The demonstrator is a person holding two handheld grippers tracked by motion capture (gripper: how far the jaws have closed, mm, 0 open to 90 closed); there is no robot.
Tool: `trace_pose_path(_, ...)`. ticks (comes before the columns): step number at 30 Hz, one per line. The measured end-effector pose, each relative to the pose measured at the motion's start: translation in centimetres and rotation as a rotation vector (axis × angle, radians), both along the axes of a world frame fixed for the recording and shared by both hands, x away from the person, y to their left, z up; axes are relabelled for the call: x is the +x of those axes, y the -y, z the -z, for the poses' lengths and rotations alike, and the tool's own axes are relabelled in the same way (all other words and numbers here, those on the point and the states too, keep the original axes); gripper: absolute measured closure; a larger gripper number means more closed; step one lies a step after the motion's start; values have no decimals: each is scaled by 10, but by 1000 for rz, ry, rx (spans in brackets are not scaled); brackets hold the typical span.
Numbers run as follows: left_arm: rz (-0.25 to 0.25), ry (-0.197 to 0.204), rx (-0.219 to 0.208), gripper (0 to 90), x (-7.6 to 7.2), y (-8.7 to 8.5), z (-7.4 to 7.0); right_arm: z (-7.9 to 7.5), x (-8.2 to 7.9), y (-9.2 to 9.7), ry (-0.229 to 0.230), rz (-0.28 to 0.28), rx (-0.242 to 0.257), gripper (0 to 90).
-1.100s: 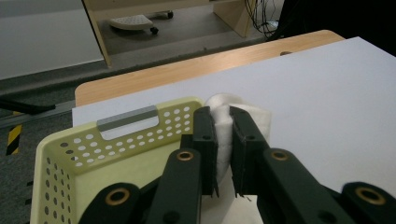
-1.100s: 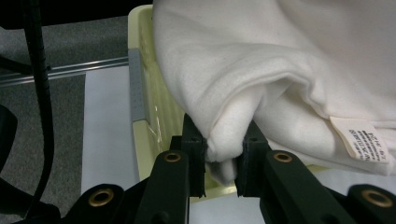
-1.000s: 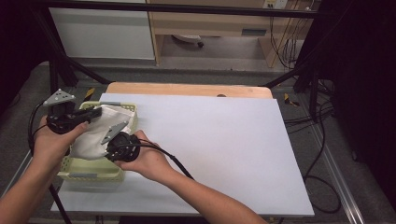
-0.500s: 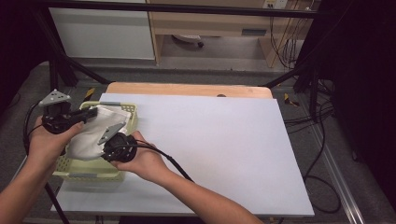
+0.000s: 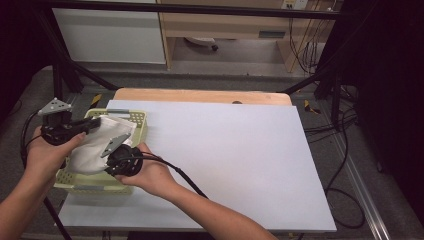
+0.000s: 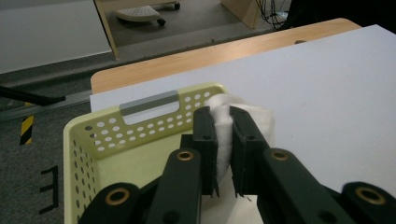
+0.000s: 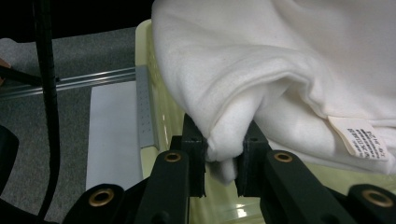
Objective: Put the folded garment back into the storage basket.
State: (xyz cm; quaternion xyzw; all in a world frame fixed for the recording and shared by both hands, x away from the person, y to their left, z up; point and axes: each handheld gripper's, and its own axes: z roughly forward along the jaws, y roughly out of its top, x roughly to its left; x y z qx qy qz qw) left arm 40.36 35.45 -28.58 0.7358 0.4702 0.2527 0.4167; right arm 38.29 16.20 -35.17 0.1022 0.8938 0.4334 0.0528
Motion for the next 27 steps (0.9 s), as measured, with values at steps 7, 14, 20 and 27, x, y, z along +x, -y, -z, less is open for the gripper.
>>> trace_pose_path(7,5,-10,8,816,0,1,4,4,-1,0,-11,-2,5,772)
trace_pose_path(14,9,-27,12,816,-1,1,10,10,-4,-4,-7,-6,-14,772)
trace_pose_path(20,12,-32,21,816,-2,1,11,12,-6,-5,-14,-8,-11,772)
trace_pose_path(27,11,-40,27,816,0,1,12,13,-6,-5,-13,-11,-12,771)
